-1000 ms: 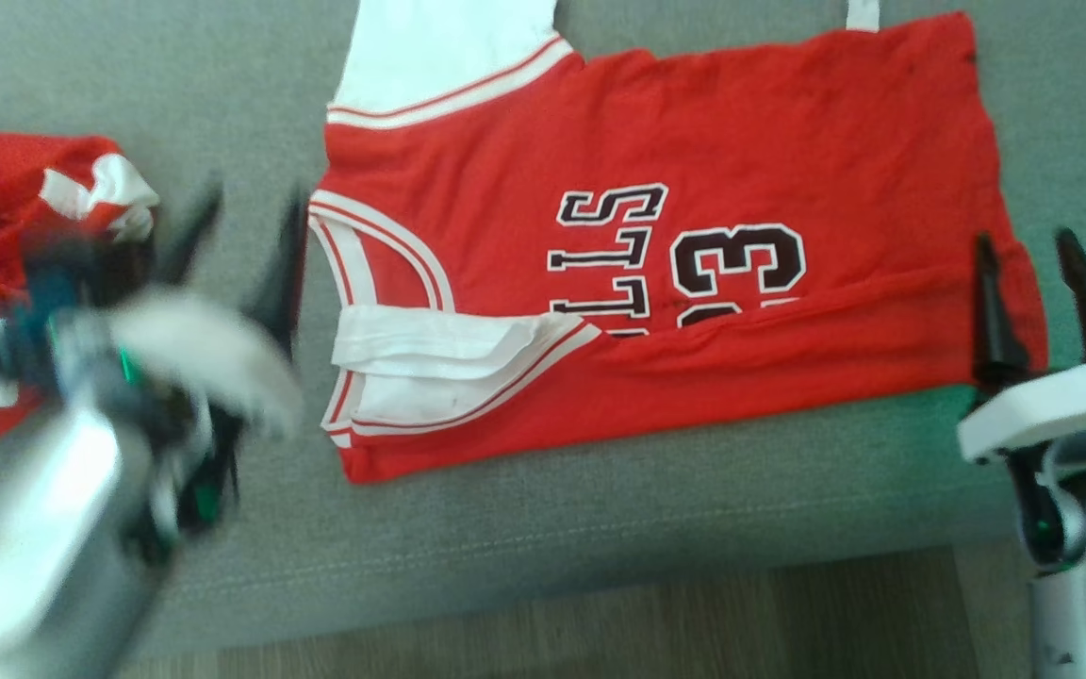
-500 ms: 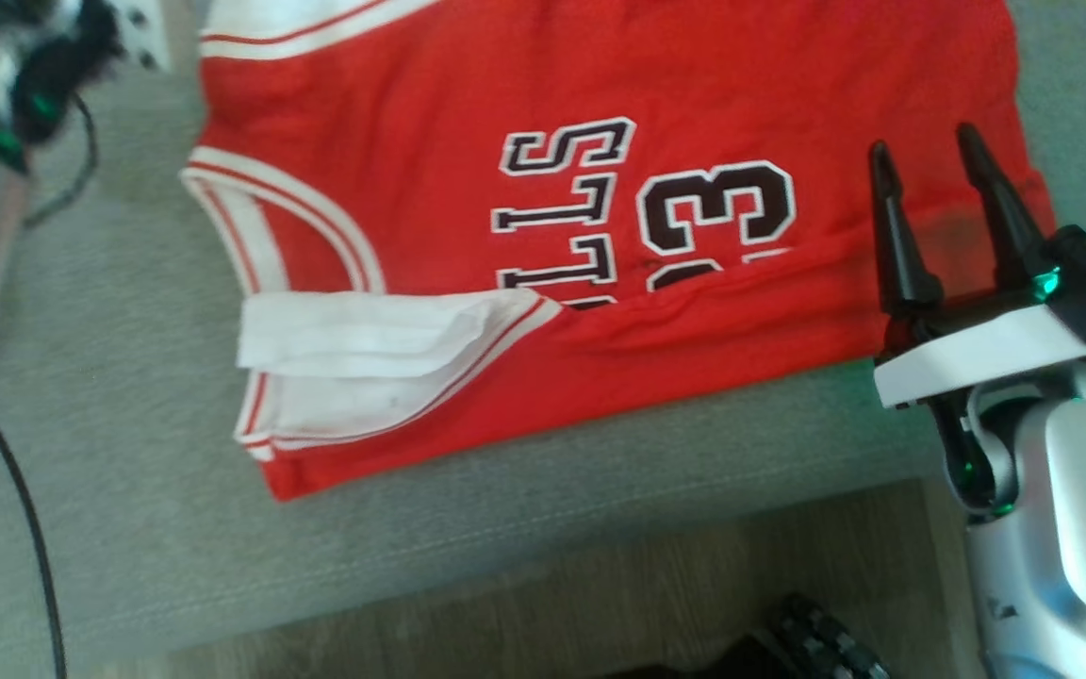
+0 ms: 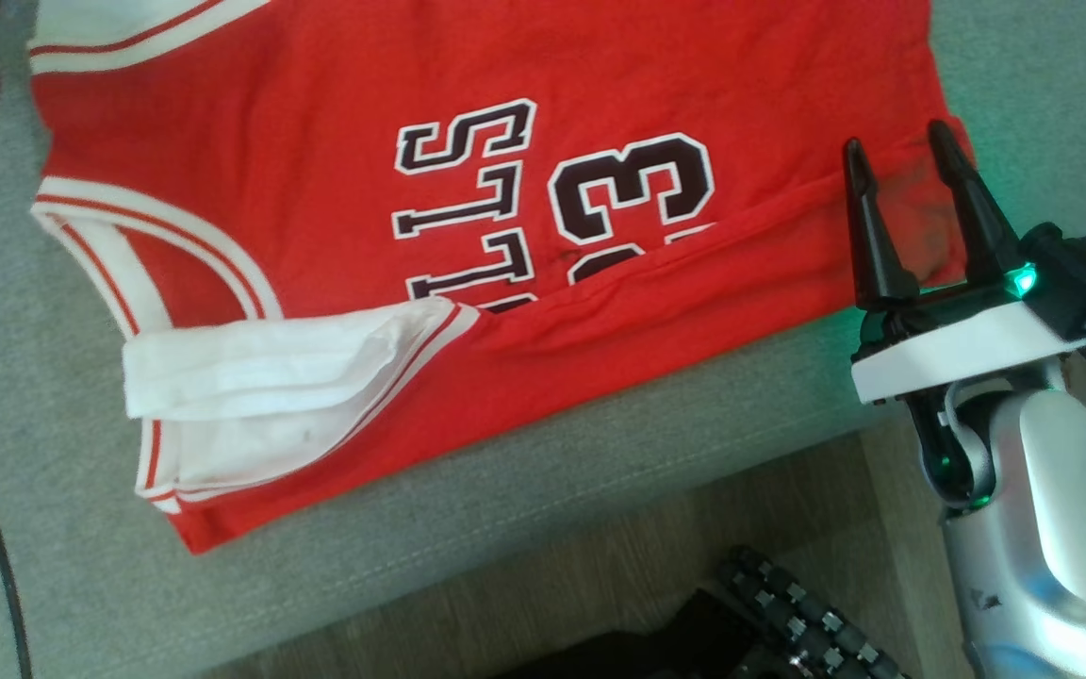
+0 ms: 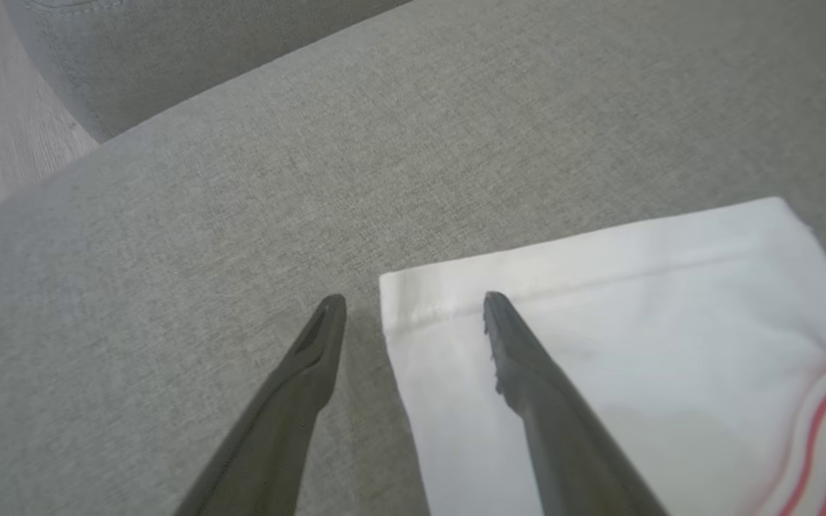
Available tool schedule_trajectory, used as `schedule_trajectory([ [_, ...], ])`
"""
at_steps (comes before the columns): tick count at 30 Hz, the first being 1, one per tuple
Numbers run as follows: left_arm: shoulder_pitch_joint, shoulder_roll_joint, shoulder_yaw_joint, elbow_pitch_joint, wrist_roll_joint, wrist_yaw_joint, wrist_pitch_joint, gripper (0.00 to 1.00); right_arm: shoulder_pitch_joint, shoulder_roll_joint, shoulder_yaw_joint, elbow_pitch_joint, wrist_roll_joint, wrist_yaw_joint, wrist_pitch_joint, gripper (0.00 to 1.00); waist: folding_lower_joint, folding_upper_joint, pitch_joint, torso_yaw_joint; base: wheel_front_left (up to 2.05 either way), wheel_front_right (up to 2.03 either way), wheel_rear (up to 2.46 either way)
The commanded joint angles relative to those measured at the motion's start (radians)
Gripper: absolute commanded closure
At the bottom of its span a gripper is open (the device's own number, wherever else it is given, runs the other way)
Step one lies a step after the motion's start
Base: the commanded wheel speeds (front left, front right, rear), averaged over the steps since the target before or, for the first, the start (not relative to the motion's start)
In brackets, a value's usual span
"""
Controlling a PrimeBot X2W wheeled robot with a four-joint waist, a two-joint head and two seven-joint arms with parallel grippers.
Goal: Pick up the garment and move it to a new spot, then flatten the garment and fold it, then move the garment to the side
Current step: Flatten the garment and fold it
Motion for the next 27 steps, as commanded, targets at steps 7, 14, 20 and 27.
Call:
schedule_trajectory([
  [7,-0.087,0.068,-0.016,0.037,0.046,-0.008,0.025,0.47,-0.003,0.008,0.022,-0.014,0.018,0.000,-0.021,0.00,-0.0001,0.0000,0.003,-0.029,0.00,0.00,0.00],
  [14,-0.096,0.063,-0.013,0.075,0.013,-0.021,0.074,1.00,-0.010,0.008,0.025,-0.011,0.020,0.000,-0.021,0.00,-0.0001,0.0000,0.003,-0.043,0.00,0.00,0.00],
  [20,-0.104,0.056,-0.001,0.064,-0.005,-0.024,0.042,1.00,-0.073,0.009,0.029,-0.016,0.041,0.000,0.029,0.00,-0.0001,0.0000,-0.012,-0.041,0.00,0.00,0.00],
  [27,-0.093,0.038,0.002,0.048,-0.018,-0.035,-0.033,1.00,-0.331,0.009,0.021,0.119,0.038,0.000,0.304,0.00,-0.0001,0.0000,-0.067,-0.018,0.00,0.00,0.00],
])
